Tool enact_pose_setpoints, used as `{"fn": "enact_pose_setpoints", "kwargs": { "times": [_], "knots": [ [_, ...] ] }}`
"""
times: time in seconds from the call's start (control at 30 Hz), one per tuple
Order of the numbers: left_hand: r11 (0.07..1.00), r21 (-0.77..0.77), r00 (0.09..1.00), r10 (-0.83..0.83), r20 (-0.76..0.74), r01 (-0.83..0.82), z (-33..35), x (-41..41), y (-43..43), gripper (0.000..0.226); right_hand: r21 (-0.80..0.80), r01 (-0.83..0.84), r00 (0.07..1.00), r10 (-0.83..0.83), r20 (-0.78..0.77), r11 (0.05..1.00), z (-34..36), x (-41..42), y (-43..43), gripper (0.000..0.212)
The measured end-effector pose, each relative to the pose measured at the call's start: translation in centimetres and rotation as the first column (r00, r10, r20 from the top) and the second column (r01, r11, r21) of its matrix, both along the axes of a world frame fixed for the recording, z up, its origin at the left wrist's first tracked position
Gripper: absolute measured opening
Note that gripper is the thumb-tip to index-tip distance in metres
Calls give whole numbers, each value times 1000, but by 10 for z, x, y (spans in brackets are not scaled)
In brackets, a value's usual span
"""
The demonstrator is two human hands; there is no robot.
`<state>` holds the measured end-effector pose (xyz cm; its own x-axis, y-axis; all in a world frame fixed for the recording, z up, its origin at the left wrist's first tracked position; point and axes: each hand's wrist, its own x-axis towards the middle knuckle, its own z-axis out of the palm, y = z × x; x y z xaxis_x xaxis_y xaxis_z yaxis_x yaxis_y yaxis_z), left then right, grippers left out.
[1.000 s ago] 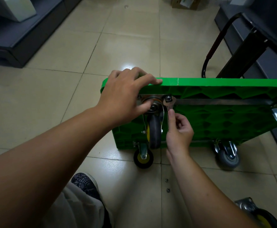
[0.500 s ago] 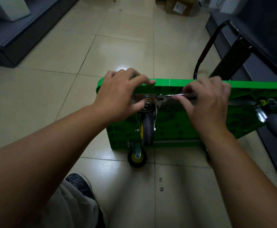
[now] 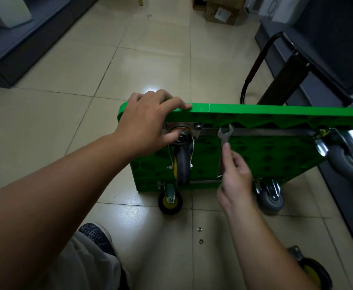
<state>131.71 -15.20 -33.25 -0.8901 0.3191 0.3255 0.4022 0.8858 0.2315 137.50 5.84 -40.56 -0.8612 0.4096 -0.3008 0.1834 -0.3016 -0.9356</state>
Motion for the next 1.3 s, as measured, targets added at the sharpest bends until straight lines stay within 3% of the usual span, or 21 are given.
{"fn": "enact_pose_setpoints", "kwargs": {
  "times": [0.07, 0.5, 0.63, 0.8, 0.87, 0.93, 1.03, 1.13, 1.2, 1.3],
  "knots": [
    [1000, -1, 1000, 2, -2, -2, 0, 0, 1, 56, -69, 8, 1000, -8, 9, 998, -10, 2, -17, 36],
    [999, -27, 999, -25, -31, 24, -3, 0, -2, 58, 39, 63, 996, -60, -61, 997, -35, -19, -44, 24],
    [999, -22, 999, -26, -29, 26, -4, 0, -3, 59, 231, 86, 987, -51, -155, 969, -36, -26, -37, 17],
    [1000, -24, 1000, -21, -19, 20, -4, 0, -2, 59, 493, 74, 974, 42, -220, 867, -30, -37, -12, 22],
    [1000, -17, 1000, -11, -14, 11, -4, -1, -1, 58, 639, 64, 971, 100, -217, 766, -21, -38, -1, 24],
    [1000, -9, 1000, -4, -15, 4, -3, -1, 0, 57, 807, 70, 958, 186, -218, 586, -4, -37, 13, 25],
    [1000, 5, 1000, 0, -10, 0, -1, 0, 1, 56, 977, 101, 935, 318, -159, 190, 42, -42, 30, 32],
    [1000, 5, 1000, -5, -8, 5, 0, 3, 2, 57, 975, 145, 897, 438, -58, -169, 88, -52, 32, 34],
    [1000, -6, 1000, -9, -6, 9, -1, 3, 1, 59, 942, 188, 877, 480, -34, -278, 106, -53, 26, 34],
    [1000, -21, 1000, -13, -2, 13, -1, 3, -1, 60, 947, 177, 887, 461, -35, -269, 106, -48, 32, 34]
  ]
}}
